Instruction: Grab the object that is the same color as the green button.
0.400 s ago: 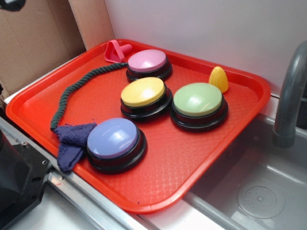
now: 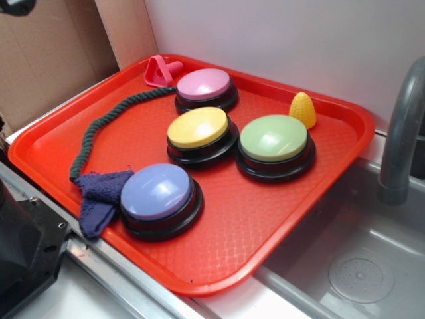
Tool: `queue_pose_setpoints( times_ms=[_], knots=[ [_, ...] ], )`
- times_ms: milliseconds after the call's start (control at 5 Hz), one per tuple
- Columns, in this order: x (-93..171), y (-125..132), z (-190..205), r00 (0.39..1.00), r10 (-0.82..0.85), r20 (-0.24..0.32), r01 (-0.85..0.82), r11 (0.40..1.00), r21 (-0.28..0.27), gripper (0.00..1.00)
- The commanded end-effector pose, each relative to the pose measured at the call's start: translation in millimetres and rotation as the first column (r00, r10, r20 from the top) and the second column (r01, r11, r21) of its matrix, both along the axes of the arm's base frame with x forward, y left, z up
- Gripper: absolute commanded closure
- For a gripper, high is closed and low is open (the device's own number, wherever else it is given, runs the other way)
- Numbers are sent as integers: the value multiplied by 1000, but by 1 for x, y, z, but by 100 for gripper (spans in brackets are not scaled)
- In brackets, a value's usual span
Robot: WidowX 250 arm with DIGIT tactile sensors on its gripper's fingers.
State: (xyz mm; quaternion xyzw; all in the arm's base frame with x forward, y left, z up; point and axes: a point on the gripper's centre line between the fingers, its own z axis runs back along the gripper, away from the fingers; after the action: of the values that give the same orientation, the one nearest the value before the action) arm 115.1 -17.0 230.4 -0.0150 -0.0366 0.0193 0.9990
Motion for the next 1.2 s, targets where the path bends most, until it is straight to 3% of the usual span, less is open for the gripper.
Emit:
queue_pose_setpoints(
  times_ms=[0, 200, 600, 1000],
  knots=[
    [35, 78, -53, 912, 409, 34, -410, 912, 13, 0],
    [47, 111, -88, 814, 572, 99, -577, 816, 32, 0],
    [78, 147, -150, 723, 679, 127, -687, 726, 30, 0],
    [95, 146, -195, 737, 667, 112, -675, 734, 76, 0]
  ],
)
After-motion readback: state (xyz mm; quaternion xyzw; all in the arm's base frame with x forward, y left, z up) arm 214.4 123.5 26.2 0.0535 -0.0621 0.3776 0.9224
